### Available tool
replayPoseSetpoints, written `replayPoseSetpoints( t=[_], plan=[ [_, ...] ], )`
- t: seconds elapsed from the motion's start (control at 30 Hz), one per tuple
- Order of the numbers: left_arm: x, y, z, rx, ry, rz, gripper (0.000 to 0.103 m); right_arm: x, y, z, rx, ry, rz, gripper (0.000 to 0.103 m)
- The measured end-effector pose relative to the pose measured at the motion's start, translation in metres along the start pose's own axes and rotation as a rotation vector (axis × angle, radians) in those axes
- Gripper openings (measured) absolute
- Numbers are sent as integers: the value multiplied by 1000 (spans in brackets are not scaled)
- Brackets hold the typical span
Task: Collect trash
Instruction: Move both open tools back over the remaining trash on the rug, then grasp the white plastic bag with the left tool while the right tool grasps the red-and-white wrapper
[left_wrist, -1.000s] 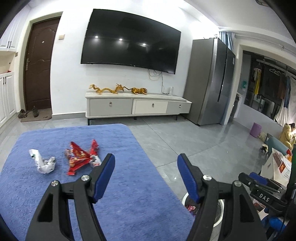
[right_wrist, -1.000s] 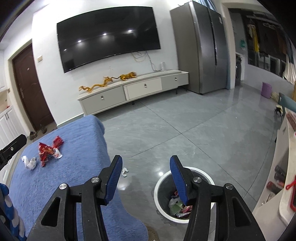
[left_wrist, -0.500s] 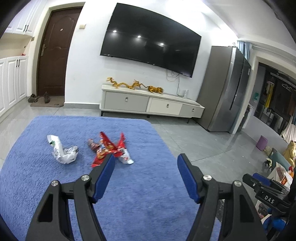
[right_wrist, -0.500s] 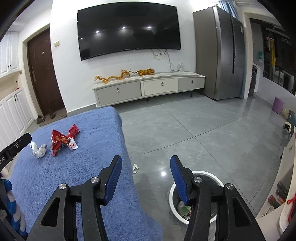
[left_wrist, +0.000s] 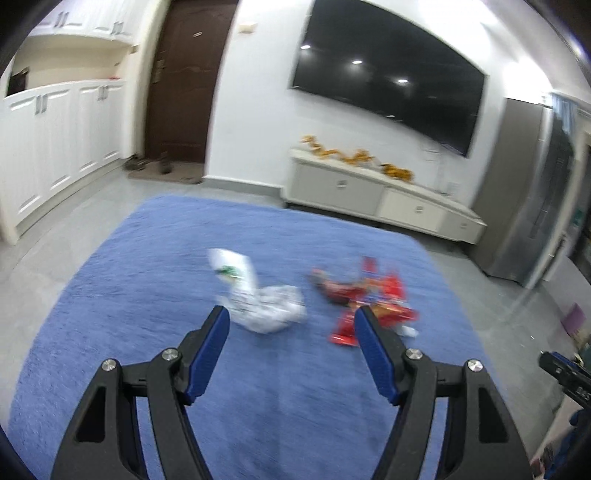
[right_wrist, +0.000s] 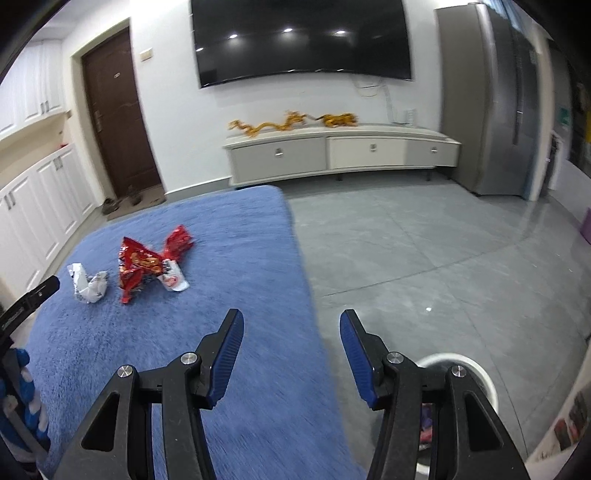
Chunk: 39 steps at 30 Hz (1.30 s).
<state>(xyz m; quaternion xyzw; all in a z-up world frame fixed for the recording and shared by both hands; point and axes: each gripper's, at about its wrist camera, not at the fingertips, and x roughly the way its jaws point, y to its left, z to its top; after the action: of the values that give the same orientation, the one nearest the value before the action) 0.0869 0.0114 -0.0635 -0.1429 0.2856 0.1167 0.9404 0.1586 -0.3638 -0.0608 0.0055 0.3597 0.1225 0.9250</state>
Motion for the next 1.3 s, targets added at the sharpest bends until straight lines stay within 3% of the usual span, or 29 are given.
replayPoseSetpoints(
  t=[0.23, 0.67, 0.77, 0.87, 0.97, 1.3],
  plan=[
    [50, 30, 20, -26, 34, 94, 68, 63, 40, 31, -58, 46, 146, 52],
    [111, 42, 17, -45, 129, 30, 67, 148, 108, 55, -133, 125, 314, 52],
    [115, 40, 15, -36, 145, -2, 58, 164, 113, 55, -127, 156, 317, 49],
    [123, 40, 17, -39, 169, -37, 43, 173, 115, 52, -137, 187, 313, 30],
    [125, 40, 18, -50, 179, -63, 34, 173, 114, 48, -143, 190, 323, 22],
    [106, 22, 9, 0, 164, -75, 26, 139, 79, 37, -91, 155, 274, 21]
  ],
)
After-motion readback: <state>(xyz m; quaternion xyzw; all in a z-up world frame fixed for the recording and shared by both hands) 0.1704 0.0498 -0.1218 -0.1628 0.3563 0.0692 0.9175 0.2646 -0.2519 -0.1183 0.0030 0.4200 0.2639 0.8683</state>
